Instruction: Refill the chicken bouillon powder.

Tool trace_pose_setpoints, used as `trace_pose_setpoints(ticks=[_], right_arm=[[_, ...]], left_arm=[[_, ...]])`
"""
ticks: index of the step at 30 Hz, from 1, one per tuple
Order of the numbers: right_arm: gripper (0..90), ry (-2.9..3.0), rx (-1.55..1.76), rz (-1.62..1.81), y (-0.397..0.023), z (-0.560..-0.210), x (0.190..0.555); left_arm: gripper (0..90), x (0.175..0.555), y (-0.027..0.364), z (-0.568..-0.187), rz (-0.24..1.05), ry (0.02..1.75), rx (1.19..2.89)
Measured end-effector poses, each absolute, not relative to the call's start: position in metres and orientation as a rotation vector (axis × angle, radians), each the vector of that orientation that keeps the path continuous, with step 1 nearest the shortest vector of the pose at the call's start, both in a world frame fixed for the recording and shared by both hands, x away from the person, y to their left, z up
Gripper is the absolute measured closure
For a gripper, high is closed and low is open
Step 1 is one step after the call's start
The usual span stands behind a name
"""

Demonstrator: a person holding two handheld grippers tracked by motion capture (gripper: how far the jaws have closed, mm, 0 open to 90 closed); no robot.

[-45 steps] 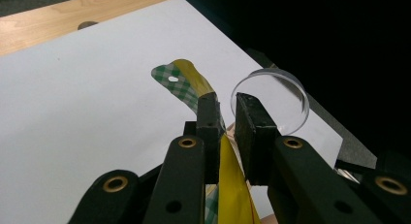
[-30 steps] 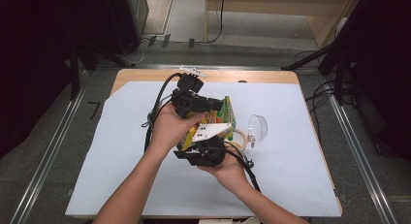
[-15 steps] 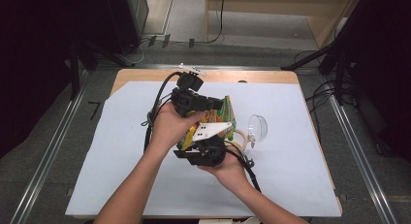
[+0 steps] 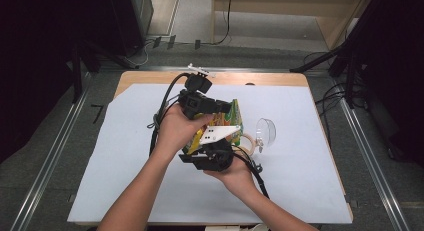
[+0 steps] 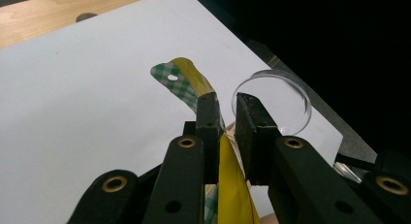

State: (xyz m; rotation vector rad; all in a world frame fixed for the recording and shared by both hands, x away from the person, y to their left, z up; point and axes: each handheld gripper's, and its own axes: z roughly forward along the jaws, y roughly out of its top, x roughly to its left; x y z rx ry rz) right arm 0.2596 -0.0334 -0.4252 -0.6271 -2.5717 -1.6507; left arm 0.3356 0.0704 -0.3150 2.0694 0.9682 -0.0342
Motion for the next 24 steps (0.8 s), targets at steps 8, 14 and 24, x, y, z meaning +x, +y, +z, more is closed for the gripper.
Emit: trace_pose_setpoints(ticks=[8,14,24], right_arm=[[75.7,-2.596,-0.621,-1.644,-0.0334,-0.4265,0.2605],[75.6,-2.603,-0.614,-1.649,-0.0328,-0.4268,0.2596],[74.7,-2.627,-0.608,-1.653,-0.0306,-0.4284,0.2572]], left_arm=[[80.5,0.3349,0.0707,-0.3158,-0.032,0.968,2.064],[80.6,0.3343,0.0713,-0.3161,-0.034,0.964,2.068],[80.8,0.3339,0.0736,-0.3187,-0.031,0.97,2.068]])
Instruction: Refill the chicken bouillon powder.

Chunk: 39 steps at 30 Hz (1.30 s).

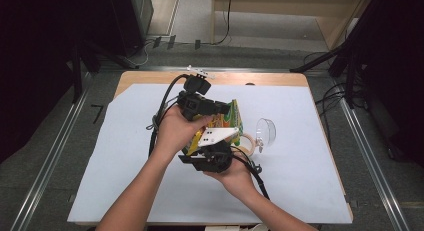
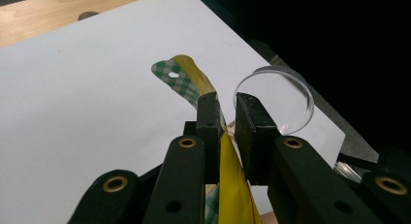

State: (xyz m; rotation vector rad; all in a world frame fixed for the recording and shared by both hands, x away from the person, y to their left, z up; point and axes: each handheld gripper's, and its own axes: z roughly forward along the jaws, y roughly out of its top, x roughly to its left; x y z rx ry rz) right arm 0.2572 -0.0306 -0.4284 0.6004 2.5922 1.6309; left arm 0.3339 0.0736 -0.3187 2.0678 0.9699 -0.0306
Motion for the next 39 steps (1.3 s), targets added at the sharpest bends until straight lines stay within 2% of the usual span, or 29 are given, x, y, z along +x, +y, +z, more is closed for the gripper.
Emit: trace_pose_setpoints(ticks=[39], right_arm=[[75.1,2.612,0.586,1.602,-0.0323,-0.4278,0.2512]], left_arm=[[80.3,0.3304,0.0744,-0.3216,-0.055,0.983,2.063]])
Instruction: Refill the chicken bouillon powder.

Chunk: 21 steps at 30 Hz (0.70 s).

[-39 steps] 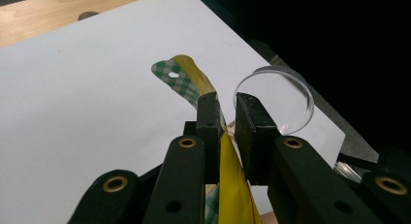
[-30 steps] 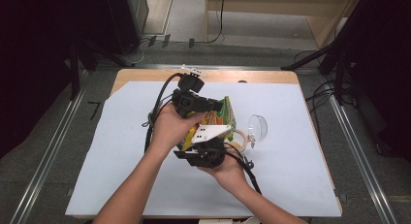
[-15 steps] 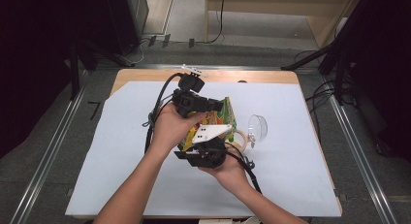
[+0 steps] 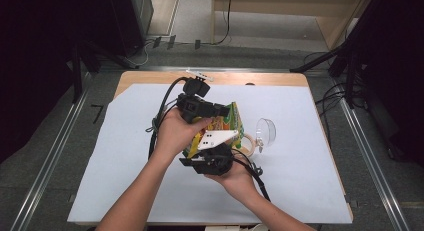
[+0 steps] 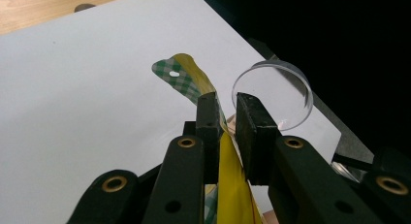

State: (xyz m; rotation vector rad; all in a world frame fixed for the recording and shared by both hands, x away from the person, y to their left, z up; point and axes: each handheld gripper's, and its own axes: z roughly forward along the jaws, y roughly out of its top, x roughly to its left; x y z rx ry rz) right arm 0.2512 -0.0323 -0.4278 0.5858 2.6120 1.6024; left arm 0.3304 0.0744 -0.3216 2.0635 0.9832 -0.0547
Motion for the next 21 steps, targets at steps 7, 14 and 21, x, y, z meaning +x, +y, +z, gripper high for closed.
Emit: trace_pose_setpoints(ticks=[7,14,21], right_arm=[[75.0,2.612,0.595,1.6,-0.0334,-0.4282,0.2497],[75.3,2.614,0.587,1.584,-0.0347,-0.4282,0.2475],[75.4,2.603,0.607,1.594,-0.0366,-0.4298,0.2467]], left_arm=[[80.2,0.3292,0.0731,-0.3218,-0.057,0.973,2.066],[80.2,0.3285,0.0719,-0.3232,-0.071,0.971,2.064],[80.3,0.3292,0.0683,-0.3235,-0.076,0.964,2.074]])
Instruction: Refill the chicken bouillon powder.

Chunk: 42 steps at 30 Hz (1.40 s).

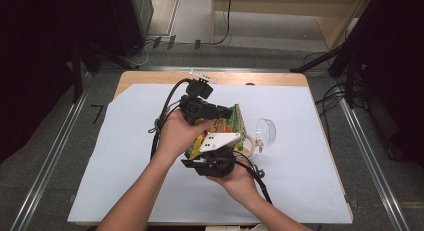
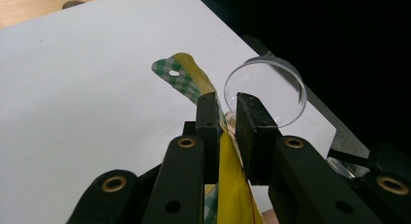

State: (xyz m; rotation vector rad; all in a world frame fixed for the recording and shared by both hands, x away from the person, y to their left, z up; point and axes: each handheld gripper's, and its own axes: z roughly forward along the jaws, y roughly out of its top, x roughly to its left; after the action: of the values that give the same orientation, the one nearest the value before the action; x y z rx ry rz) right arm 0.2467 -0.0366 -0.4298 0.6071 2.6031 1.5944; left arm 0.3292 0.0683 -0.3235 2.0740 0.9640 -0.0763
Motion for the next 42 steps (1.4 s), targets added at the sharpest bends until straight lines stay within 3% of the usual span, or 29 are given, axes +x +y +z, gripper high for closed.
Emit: trace_pose_setpoints(ticks=[26,42], right_arm=[[74.8,2.583,0.6,1.591,-0.037,-0.435,0.24],[67.5,2.579,0.587,1.649,-0.034,-0.448,0.236]], left_arm=[[79.7,0.32,0.069,-0.327,-0.095,0.935,2.074],[82.1,0.313,0.083,-0.335,-0.134,0.937,2.061]])
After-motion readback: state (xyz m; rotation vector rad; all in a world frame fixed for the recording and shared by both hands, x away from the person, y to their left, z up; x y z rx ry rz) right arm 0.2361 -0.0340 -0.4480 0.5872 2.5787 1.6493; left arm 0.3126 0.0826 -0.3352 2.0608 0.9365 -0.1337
